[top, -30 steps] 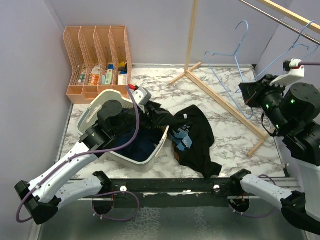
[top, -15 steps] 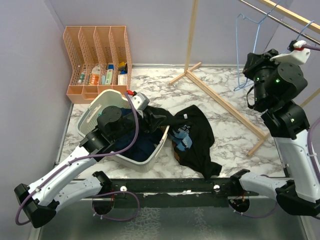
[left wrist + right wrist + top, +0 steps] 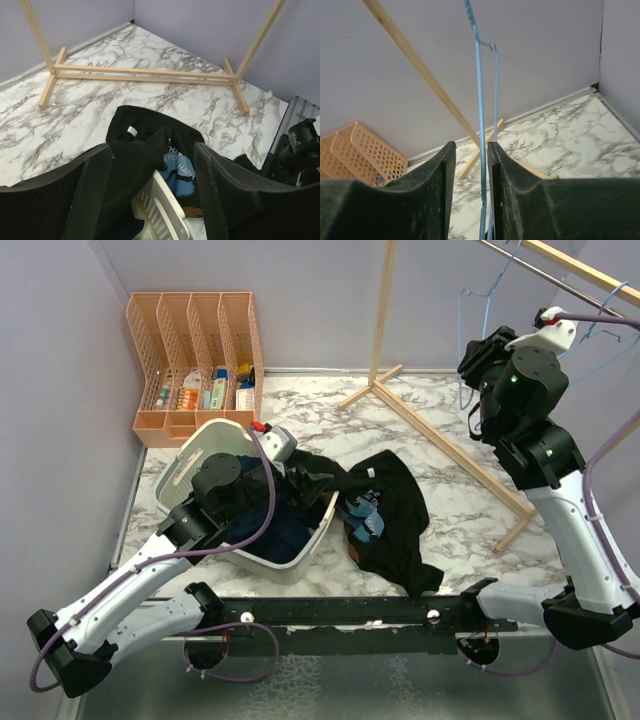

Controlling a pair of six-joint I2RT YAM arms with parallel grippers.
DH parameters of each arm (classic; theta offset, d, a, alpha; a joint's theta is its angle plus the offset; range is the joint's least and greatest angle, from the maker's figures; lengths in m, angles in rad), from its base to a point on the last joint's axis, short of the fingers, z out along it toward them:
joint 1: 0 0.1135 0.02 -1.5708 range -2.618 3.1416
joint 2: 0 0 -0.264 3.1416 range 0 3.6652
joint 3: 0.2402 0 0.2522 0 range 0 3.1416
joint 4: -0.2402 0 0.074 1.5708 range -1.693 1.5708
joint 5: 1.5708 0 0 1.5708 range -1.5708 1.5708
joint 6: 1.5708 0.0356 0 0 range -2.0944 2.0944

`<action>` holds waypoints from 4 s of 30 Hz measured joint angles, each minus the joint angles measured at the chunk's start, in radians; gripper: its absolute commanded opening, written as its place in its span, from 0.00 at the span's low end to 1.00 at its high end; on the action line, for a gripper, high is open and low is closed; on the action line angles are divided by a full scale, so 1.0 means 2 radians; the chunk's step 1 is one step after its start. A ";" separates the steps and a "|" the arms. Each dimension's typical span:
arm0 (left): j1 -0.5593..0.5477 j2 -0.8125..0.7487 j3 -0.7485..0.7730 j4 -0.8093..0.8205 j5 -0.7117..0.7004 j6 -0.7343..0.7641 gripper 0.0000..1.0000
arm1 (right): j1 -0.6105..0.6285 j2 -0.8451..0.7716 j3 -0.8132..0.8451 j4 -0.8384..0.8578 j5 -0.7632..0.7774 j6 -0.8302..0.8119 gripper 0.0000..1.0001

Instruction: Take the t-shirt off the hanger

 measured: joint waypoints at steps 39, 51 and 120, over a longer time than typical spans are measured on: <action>-0.095 0.563 0.348 -0.202 -0.080 0.113 0.99 | 0.000 -0.392 -0.112 -0.161 -0.436 -0.046 0.75; -0.110 0.635 0.359 -0.214 -0.092 0.087 0.99 | 0.000 -0.406 -0.135 -0.161 -0.436 -0.049 0.75; -0.097 0.040 0.151 -0.342 -0.475 0.023 0.00 | 0.000 -0.373 -0.246 -0.134 -0.414 -0.036 0.76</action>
